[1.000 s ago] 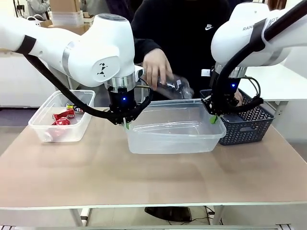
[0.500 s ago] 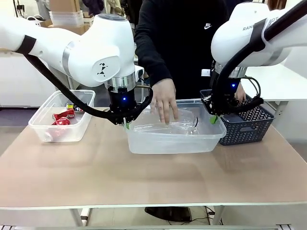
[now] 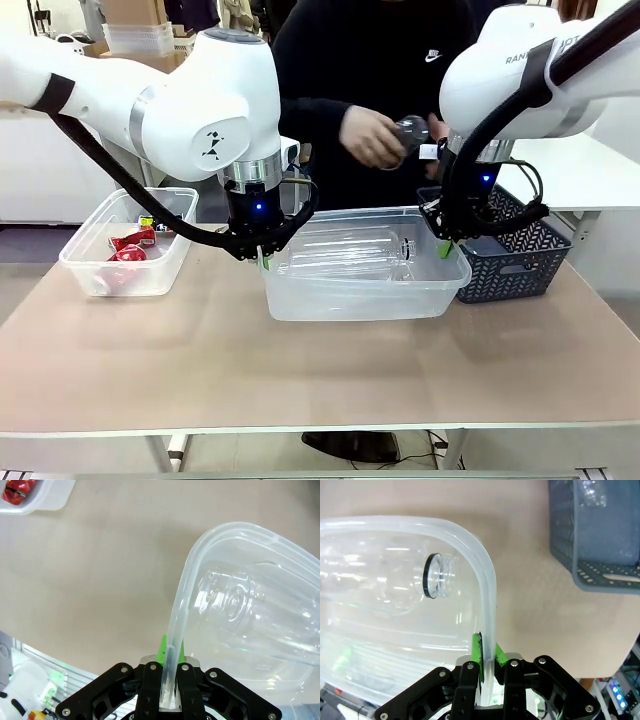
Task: Sort the waste into each basket.
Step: Offer the picked Organizing box to the human.
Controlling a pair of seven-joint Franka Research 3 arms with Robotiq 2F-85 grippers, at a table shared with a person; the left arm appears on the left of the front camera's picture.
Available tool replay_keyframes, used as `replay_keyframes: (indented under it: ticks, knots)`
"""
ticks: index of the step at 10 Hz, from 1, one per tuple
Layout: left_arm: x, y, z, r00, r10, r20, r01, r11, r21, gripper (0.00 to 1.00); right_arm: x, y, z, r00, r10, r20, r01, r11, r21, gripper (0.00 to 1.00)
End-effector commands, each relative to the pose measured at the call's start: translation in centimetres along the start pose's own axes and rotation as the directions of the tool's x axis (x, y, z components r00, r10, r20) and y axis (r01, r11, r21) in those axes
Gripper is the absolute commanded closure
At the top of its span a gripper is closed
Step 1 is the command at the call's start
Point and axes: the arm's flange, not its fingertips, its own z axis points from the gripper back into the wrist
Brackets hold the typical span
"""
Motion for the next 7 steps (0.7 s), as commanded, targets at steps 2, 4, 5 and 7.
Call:
replay_keyframes:
  ticks: [2, 4, 5, 7]
  knots:
    - [0.43, 0.54, -0.07, 1.000, 0.030, 0.006, -0.030, 1.000, 0.006, 0.96, -0.25, 0.68, 0.59, 1.000, 0.009, -0.004, -0.009, 1.000, 0.006, 0.95]
    - [0.43, 0.54, -0.07, 1.000, 0.030, 0.006, -0.030, 1.000, 0.006, 0.96, -0.25, 0.68, 0.59, 1.000, 0.009, -0.004, -0.009, 1.000, 0.006, 0.95]
    - [0.43, 0.54, -0.07, 1.000, 0.030, 0.006, -0.030, 1.000, 0.006, 0.96, -0.25, 0.68, 0.59, 1.000, 0.009, -0.004, -0.009, 1.000, 0.006, 0.95]
    - [0.43, 0.54, -0.07, 1.000, 0.030, 0.006, -0.030, 1.000, 0.006, 0.96, -0.25, 0.68, 0.59, 1.000, 0.009, -0.004, -0.009, 1.000, 0.006, 0.95]
